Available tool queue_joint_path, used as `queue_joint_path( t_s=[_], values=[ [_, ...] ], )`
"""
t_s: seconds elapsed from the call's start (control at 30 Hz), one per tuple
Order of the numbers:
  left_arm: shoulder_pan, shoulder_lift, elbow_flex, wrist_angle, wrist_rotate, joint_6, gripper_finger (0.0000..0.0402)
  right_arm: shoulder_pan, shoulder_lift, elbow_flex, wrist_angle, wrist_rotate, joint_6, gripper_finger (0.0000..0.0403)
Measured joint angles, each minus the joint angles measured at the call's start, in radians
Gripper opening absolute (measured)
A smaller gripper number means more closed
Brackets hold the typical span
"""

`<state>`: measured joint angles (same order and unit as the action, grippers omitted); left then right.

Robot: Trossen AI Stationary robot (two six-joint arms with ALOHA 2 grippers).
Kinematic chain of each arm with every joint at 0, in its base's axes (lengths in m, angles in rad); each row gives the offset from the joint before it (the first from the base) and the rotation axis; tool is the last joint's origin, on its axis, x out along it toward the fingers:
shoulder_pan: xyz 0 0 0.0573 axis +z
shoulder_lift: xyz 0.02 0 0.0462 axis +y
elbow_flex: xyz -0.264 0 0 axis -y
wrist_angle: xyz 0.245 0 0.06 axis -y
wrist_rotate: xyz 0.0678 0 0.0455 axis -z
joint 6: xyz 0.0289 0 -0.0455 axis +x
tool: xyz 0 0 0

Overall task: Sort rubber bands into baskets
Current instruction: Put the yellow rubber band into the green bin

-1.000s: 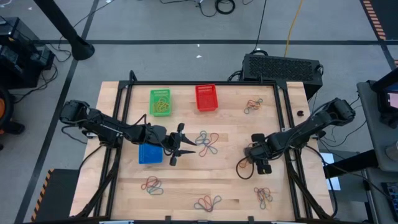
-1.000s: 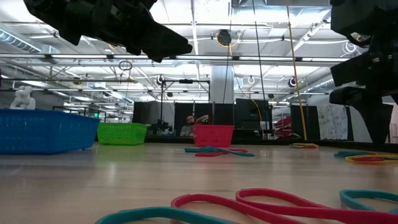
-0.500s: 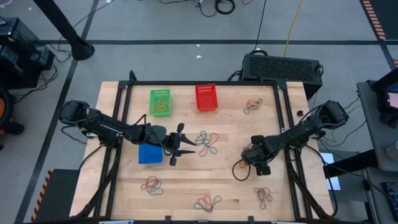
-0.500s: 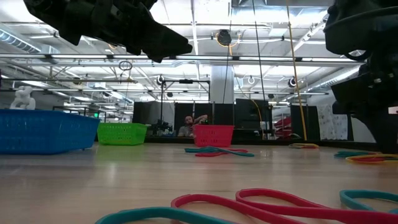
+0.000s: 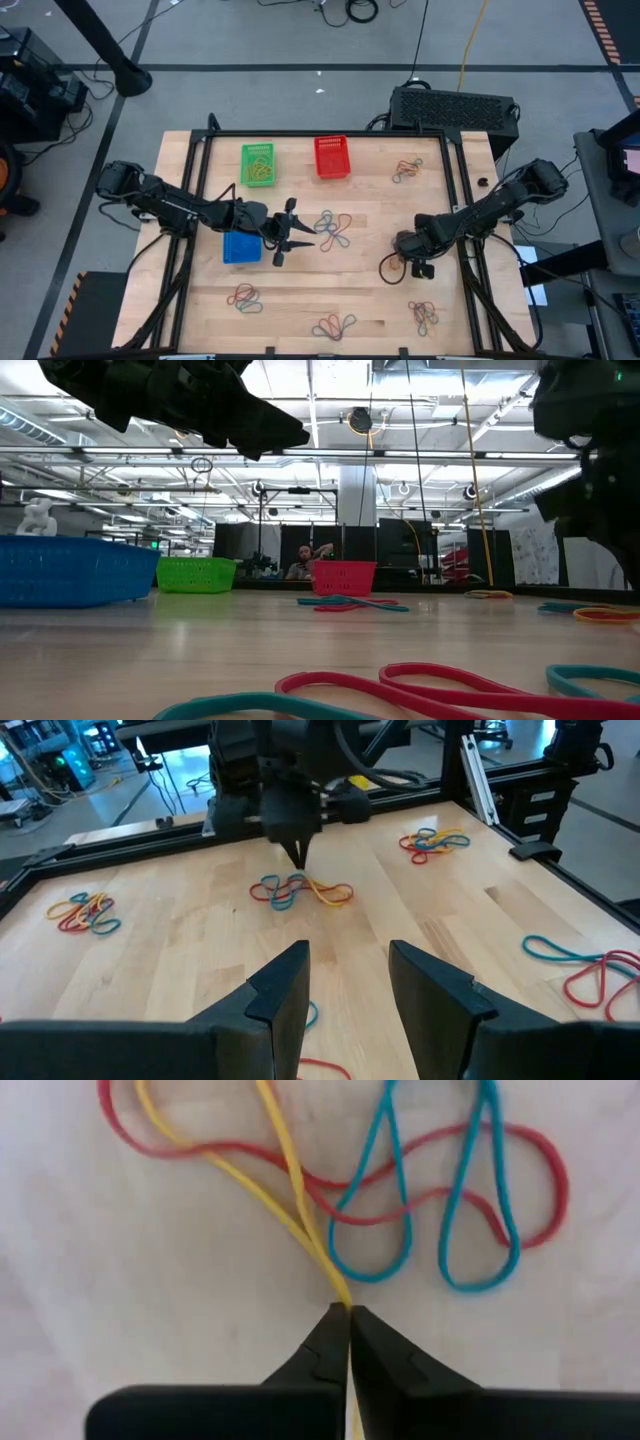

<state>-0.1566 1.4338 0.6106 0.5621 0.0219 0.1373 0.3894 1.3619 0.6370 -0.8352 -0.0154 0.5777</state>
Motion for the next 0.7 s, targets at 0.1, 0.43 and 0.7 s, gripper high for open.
queue_joint_path(
  t_s=[0.1,0.43,0.7],
  values=[
    [-0.001,0.0,0.0,0.014,0.0,-0.001,0.0148,0.018,-0.062,0.005,-0.02,-0.02,0.063,0.0001],
    [-0.001,0.016,0.0,0.1,0.04,-0.001,0.0148,0.09,-0.257,0.005,0.036,-0.037,0.198,0.0],
    [-0.001,0.207,0.005,0.38,0.112,-0.001,0.0148,0.097,-0.332,0.007,0.317,0.024,0.156,0.0]
  ],
)
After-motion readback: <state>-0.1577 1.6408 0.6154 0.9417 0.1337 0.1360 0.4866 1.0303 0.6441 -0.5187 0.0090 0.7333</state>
